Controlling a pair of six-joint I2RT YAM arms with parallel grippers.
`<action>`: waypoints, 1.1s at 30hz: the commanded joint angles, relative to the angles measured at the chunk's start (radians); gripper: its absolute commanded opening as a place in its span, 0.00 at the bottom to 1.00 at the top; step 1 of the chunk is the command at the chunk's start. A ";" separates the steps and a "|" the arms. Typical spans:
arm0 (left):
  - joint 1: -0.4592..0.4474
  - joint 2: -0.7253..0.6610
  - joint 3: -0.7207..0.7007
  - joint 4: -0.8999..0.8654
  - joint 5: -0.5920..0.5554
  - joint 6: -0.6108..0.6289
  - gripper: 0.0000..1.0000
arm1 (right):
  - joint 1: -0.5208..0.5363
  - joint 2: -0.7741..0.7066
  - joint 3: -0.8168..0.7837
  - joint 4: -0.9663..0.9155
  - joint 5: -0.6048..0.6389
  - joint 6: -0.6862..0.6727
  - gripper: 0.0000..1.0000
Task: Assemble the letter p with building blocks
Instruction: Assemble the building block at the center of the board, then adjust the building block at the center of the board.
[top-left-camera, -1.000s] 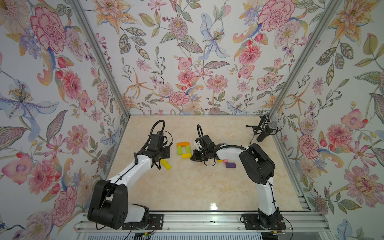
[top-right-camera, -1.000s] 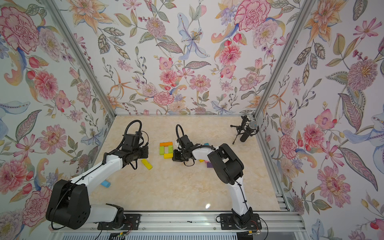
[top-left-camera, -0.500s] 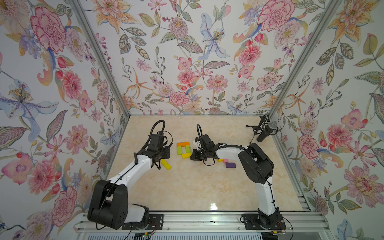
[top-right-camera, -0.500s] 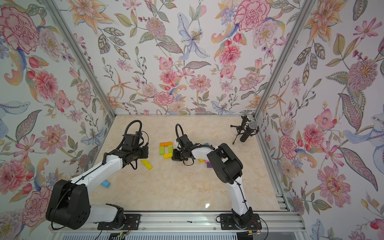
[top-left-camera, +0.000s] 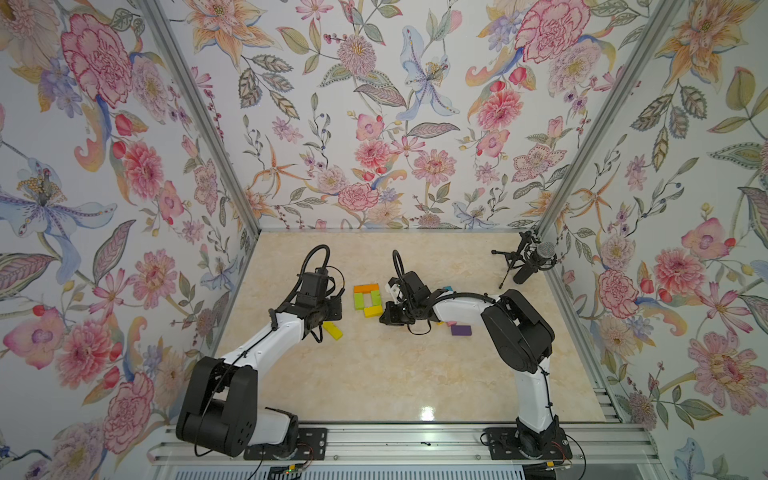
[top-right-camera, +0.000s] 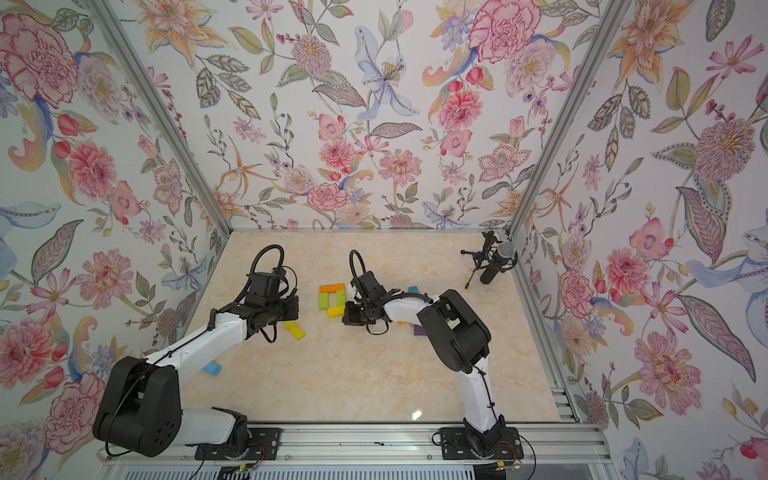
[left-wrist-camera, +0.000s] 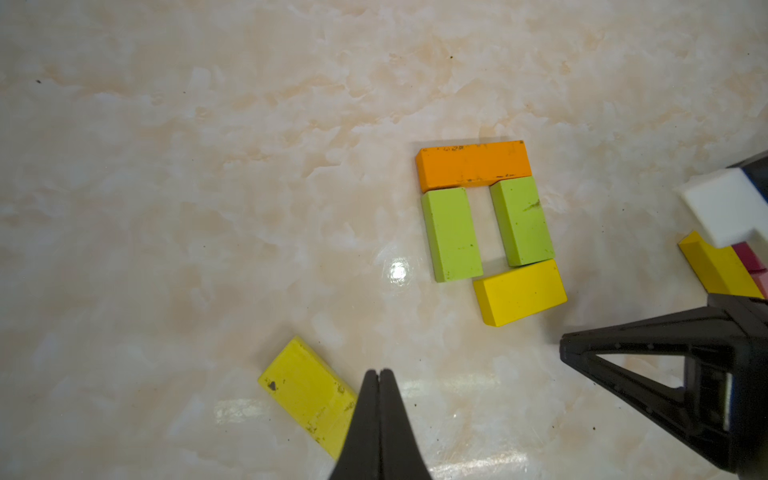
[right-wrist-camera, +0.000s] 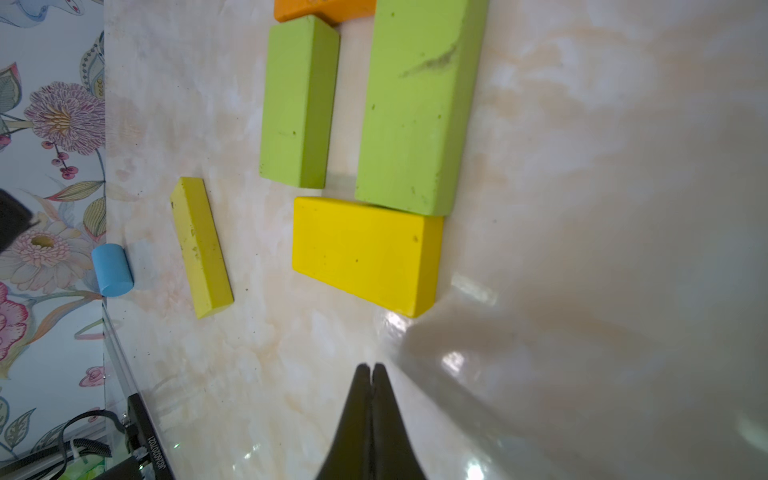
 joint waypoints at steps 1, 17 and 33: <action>0.020 -0.025 -0.089 0.103 0.075 -0.153 0.00 | 0.017 -0.018 0.050 -0.020 -0.044 -0.034 0.00; 0.043 -0.172 -0.155 -0.070 -0.103 -0.428 0.00 | 0.073 0.213 0.393 -0.130 -0.174 -0.084 0.00; 0.162 -0.069 -0.211 0.003 0.019 -0.453 0.00 | 0.128 0.307 0.481 -0.144 -0.178 -0.042 0.00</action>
